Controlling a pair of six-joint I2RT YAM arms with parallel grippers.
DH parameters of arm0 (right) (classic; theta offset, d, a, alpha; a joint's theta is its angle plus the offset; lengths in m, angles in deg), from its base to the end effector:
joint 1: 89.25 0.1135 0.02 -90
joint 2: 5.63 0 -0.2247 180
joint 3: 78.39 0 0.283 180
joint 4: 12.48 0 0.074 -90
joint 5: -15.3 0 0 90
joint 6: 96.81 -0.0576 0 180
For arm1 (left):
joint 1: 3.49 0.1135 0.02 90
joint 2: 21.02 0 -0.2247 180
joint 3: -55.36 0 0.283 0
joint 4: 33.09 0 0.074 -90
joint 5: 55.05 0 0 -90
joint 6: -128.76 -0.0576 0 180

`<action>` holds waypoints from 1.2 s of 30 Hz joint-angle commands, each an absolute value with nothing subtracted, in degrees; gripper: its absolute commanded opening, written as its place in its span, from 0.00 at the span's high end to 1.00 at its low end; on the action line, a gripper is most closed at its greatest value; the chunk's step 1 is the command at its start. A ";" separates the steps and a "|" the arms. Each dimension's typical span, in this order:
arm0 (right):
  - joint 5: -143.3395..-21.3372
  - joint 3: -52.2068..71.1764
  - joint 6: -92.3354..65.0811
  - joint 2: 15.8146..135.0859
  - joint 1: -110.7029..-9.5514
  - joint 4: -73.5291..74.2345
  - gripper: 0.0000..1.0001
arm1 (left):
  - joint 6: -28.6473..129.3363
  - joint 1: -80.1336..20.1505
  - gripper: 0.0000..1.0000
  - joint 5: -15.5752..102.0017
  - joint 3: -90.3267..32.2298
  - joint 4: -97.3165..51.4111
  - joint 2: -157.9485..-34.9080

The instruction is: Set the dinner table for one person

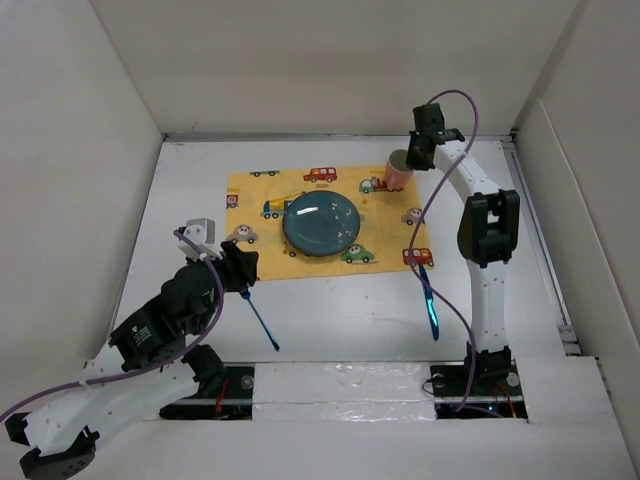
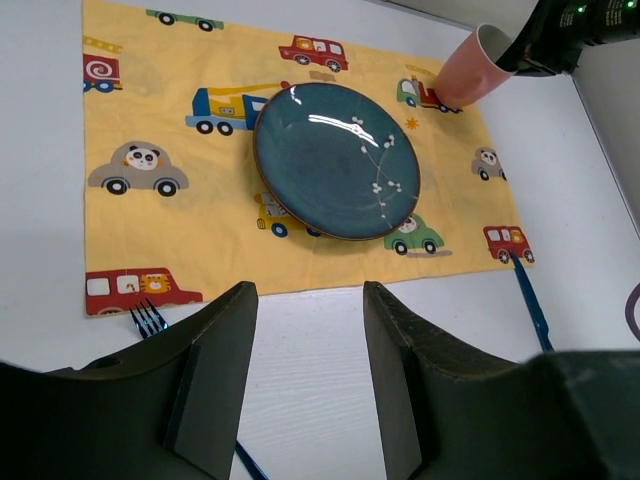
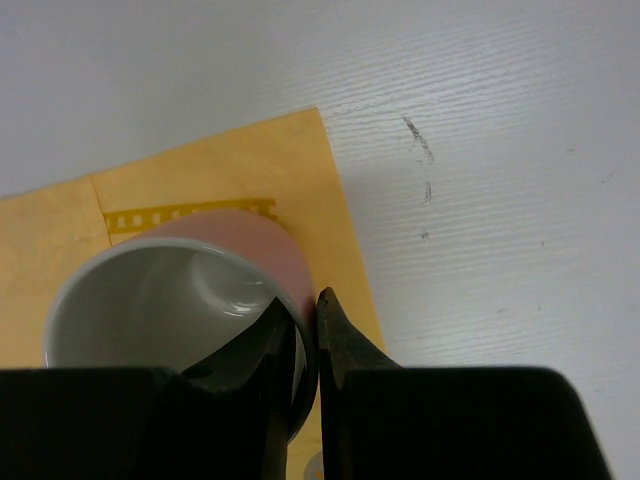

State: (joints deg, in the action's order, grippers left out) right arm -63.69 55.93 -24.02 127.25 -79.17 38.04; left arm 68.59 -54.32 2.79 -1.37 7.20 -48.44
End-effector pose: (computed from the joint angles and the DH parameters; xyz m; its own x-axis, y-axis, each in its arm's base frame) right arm 0.5349 0.0839 0.1866 -0.7250 0.1661 -0.6684 0.1737 0.9832 0.0560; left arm 0.1424 -0.1263 0.3321 -0.2667 -0.3394 -0.9021 0.2232 0.8888 -0.4004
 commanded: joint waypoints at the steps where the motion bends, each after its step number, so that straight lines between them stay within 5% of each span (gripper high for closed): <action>1: -62.92 57.78 -22.98 124.62 -79.59 35.71 1.00 | 68.47 -53.94 0.56 2.26 -2.06 5.69 -48.88; 7: -64.23 60.66 -22.98 127.70 -80.11 36.32 0.97 | 68.56 -53.94 0.56 2.26 -2.06 5.87 -48.71; 9: -64.76 61.47 -23.16 128.23 -80.11 36.50 0.85 | 68.56 -53.94 0.56 1.99 -2.06 5.78 -48.53; 11: -65.55 60.86 -23.07 127.53 -80.11 35.80 0.60 | 68.56 -53.94 0.56 1.99 -1.97 5.69 -48.53; 15: -67.13 60.06 -22.98 123.06 -79.59 33.34 0.42 | 68.30 -53.94 0.56 2.78 -2.14 5.34 -49.14; 21: -67.75 48.50 -24.39 110.68 -79.06 29.40 0.46 | 67.94 -53.94 0.56 4.19 -2.23 5.17 -48.71; 25: -68.64 19.17 -29.29 91.70 -77.13 15.51 1.00 | 67.42 -53.94 0.61 5.77 -2.06 4.73 -46.17; 29: -68.36 -7.47 -33.87 75.35 -74.49 11.00 1.00 | 66.45 -53.33 0.83 9.54 -1.79 3.41 -42.30; 32: -72.84 -23.75 -40.64 64.44 -73.18 11.01 0.98 | 65.84 -52.01 0.90 12.70 -1.70 2.27 -39.05; 33: -73.55 -26.83 -42.30 62.16 -71.69 10.83 0.93 | 65.57 -52.01 0.91 13.32 -1.62 1.66 -37.56; 34: -71.29 -30.69 -45.63 55.35 -70.37 18.75 0.75 | 65.48 -52.01 0.91 14.20 -1.62 1.39 -35.98; 36: -70.49 -31.69 -47.84 53.19 -69.14 20.48 0.67 | 65.48 -52.01 0.91 14.64 -1.53 1.39 -34.65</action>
